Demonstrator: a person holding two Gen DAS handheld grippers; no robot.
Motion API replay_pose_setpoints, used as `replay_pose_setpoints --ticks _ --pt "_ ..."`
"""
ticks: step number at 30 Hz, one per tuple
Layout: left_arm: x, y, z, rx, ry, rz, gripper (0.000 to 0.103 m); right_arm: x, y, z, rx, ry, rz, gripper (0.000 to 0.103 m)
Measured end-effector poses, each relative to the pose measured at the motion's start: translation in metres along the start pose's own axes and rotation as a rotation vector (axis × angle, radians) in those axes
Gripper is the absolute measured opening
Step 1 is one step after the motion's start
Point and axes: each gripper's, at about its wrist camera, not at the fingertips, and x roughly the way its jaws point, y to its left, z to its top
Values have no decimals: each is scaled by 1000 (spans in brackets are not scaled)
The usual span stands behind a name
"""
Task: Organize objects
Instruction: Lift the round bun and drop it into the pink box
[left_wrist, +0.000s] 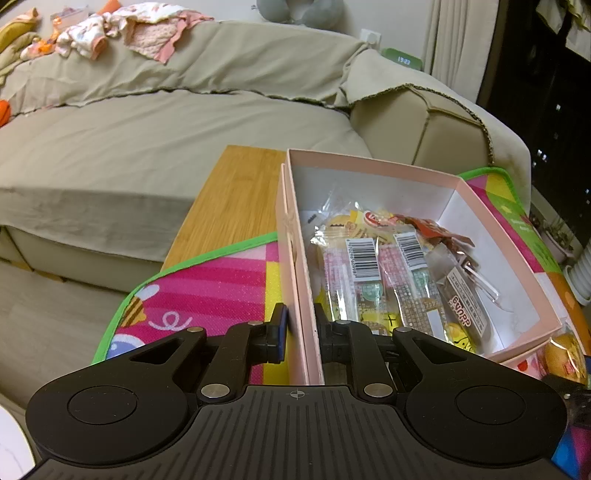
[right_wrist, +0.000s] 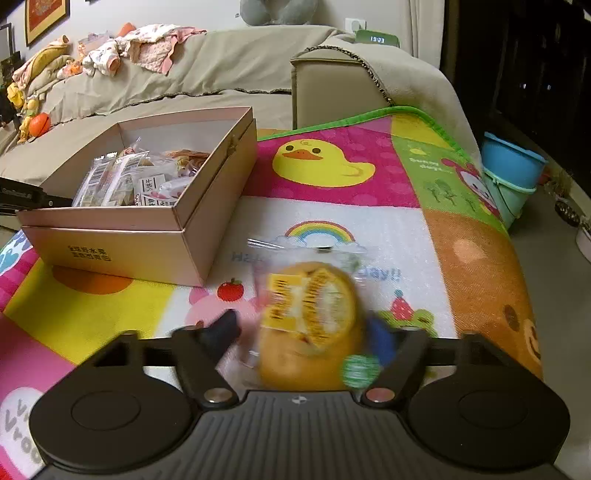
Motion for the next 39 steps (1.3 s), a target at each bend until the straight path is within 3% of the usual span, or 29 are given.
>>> replay_pose_setpoints --ticks 5,15,22,25,29,34,39 --pt "0 -1 -1 6 -11 7 16 -16 -4 -2 19 21 -21 56" --pt "1 0 -1 6 -21 1 16 -72 16 5 -22 10 27 56" --pt "2 2 -1 8 -28 -16 17 -114 53 52 -75 -101 178 56" --pt "2 1 -1 15 -30 -17 17 -120 67 83 -75 -169 203 56" --pt "2 1 -1 15 -32 -22 17 -113 76 126 -39 -256 185 56" --pt "2 3 -2 13 -32 -31 18 -81 76 173 46 -261 196 56" --pt "2 4 -1 14 -33 -38 18 -47 78 189 88 -246 218 56"
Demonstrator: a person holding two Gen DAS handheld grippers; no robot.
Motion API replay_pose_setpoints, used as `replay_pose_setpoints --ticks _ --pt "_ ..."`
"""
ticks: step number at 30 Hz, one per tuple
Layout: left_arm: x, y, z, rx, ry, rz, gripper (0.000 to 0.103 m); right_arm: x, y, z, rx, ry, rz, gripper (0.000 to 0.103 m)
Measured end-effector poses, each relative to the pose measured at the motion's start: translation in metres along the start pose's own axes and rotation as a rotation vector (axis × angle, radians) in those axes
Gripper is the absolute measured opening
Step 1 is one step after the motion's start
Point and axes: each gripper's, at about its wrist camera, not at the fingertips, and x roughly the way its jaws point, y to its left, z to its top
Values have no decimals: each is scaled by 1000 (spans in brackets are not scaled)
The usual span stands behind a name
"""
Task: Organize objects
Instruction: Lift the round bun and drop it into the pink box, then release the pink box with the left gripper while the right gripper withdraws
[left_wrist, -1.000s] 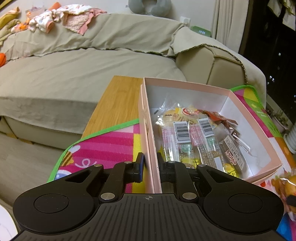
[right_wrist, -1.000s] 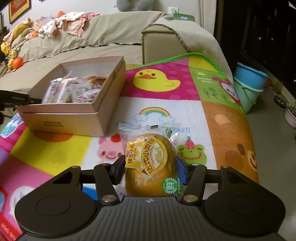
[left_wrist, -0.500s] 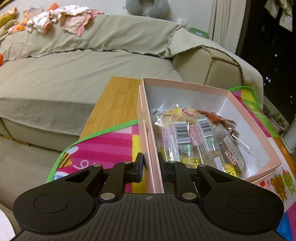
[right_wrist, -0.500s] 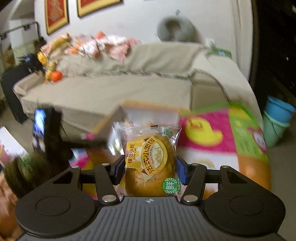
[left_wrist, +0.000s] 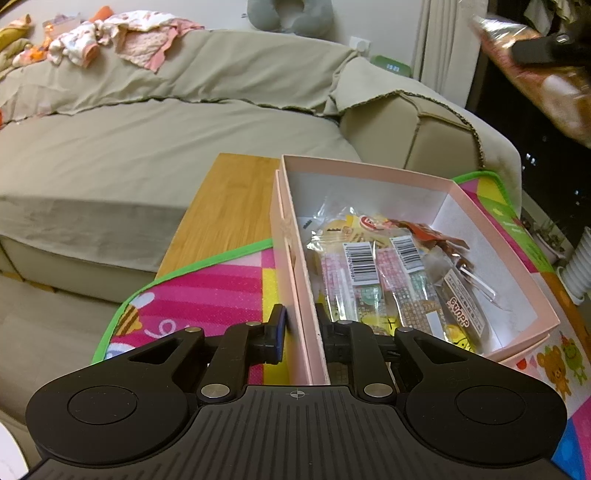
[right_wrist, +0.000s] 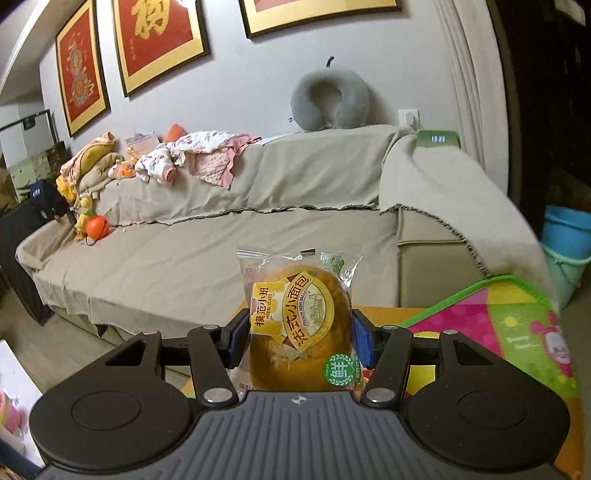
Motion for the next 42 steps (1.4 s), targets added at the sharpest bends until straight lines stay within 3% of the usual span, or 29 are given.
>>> replay_pose_setpoints --ticks 3,14,19,22,25,28,32,33,34,35,36,39,42 --pt "0 0 0 -2 -1 -2 18 17 -5 -3 19 17 -10 67" --pt "1 1 0 -6 0 -2 18 24 -27 -37 6 76 -77 73" --pt "1 2 0 -10 2 -8 19 22 -26 -58 -71 108 -79 75" --pt "1 -2 1 5 9 8 17 8 -25 -82 -159 126 -49 84" --pt "5 -13 5 26 21 14 16 -8 -25 -116 -264 157 -31 85" --pt "19 -34 12 48 29 12 16 -20 -32 -149 -290 183 -37 85" --pt "50 -67 28 154 4 -8 16 -7 -47 -170 -276 188 -167 85" --pt "56 -70 29 179 -7 2 17 -2 -55 -168 -246 177 -207 85" --pt "61 -68 31 195 -17 28 32 1 -61 -166 -215 165 -231 85" --pt "64 -64 31 192 -18 52 52 3 -68 -162 -181 152 -247 85" --pt "65 -59 31 181 -17 63 59 5 -74 -158 -151 158 -231 85" --pt "56 -55 30 188 -47 93 63 0 -79 -160 -134 129 -209 85" --pt "27 -58 24 194 -128 98 63 -5 -78 -167 -149 117 -255 89"
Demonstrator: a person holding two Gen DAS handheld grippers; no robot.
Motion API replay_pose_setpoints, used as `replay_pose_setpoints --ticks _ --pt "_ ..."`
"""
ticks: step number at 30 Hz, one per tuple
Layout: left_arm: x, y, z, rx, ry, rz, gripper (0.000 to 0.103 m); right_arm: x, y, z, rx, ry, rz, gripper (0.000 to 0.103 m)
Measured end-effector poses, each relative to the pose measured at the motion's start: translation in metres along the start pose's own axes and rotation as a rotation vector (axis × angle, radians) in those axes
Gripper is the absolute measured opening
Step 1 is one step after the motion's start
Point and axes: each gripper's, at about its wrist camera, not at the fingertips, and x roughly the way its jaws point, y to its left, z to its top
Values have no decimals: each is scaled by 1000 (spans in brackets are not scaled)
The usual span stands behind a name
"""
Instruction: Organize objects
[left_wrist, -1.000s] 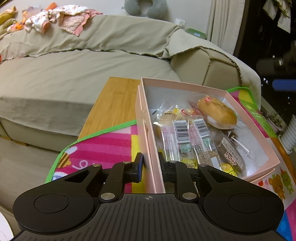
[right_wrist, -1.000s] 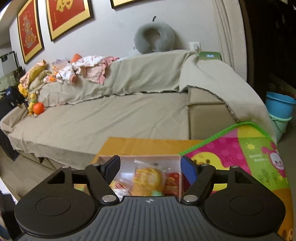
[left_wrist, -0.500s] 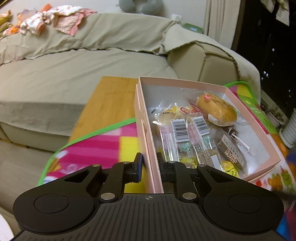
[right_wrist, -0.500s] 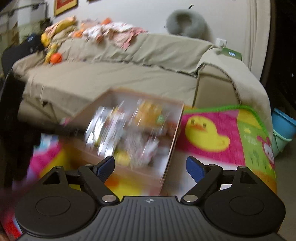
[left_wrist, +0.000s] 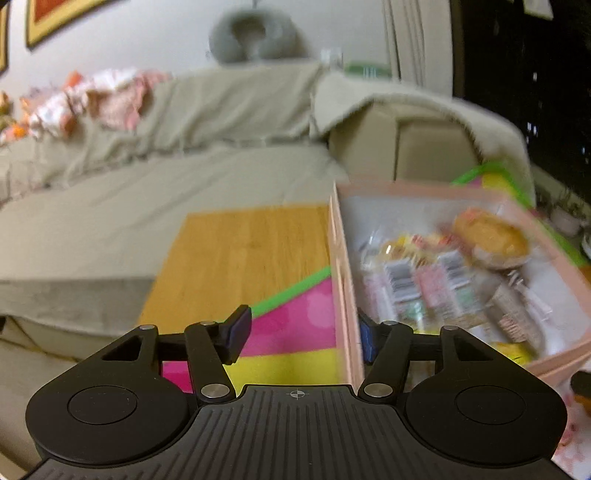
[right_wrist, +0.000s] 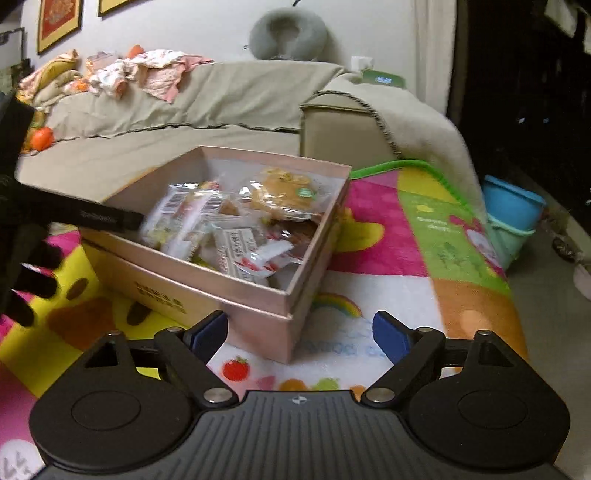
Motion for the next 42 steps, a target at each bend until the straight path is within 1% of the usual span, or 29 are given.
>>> replay_pose_setpoints --ticks 1,3,5,7,10,12,14,17,19,21,23,28,33,42 --pt "-13 -1 -2 4 -32 5 61 -4 0 -2 -1 -1 -15 91" --pt "-45 -3 -12 6 -95 1 60 -15 -2 -7 15 -12 -18 103" --pt "-73 -7 -27 -11 -128 -28 60 -26 -6 -14 43 -21 -8 103" --pt "-92 -15 -44 -31 -118 -56 60 -32 -4 -23 69 6 12 103" --pt "-105 -31 -72 -20 -69 -96 60 -34 6 -37 85 36 33 103" --pt "-103 -41 -88 -18 -23 -88 60 -30 15 -45 64 53 18 103" --pt "-101 -45 -97 -41 -1 -75 60 -21 23 -49 37 87 -28 103" --pt "-99 -52 -107 -49 10 -75 60 -20 14 -51 118 85 -6 103" --pt "-99 -57 -113 -53 30 -90 60 -22 13 -56 135 50 -5 103" --pt "-99 -62 -118 -42 11 -77 58 -24 18 -60 115 34 -29 103" --pt "-97 -65 -116 -35 14 -60 59 -26 18 -63 135 19 -41 103" --pt "-97 -66 -117 -35 13 -54 60 -28 19 -65 134 7 -43 103" --pt "-99 -68 -118 -27 10 -27 60 -28 20 -64 130 5 -47 103" --pt "-99 -63 -119 -64 5 -51 60 -27 20 -64 130 5 -48 103"
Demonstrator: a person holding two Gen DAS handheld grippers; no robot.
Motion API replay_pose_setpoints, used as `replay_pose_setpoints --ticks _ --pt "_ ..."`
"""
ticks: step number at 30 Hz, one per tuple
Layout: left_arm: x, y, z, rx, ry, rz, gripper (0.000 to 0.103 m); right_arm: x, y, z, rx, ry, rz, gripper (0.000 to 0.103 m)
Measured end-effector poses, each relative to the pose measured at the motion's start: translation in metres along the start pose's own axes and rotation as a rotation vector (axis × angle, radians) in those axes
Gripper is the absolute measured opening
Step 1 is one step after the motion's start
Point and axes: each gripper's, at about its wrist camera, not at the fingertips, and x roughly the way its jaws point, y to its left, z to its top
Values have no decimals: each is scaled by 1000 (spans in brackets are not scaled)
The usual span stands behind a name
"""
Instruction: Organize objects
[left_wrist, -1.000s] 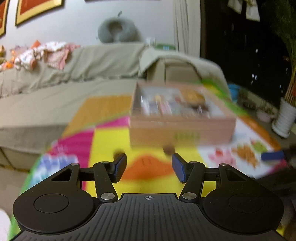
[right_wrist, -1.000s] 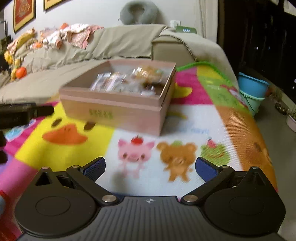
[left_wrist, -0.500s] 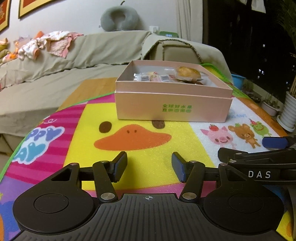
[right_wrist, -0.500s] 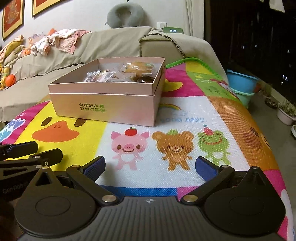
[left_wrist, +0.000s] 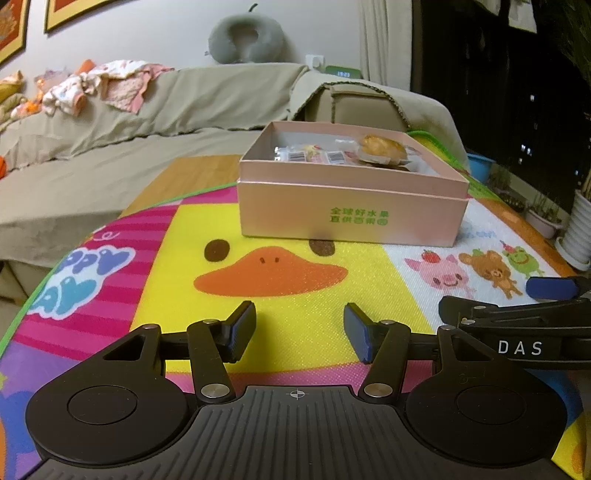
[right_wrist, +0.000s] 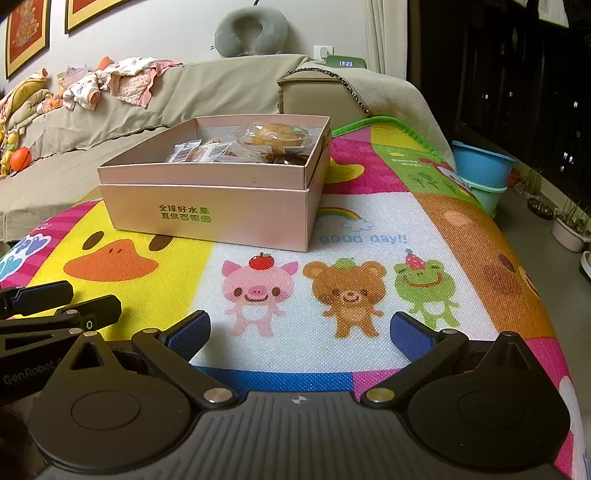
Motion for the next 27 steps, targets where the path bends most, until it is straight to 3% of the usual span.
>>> replay_pose_setpoints --ticks 27 --pt "0 4 -1 -16 -4 -12 59 0 0 -1 1 0 0 103"
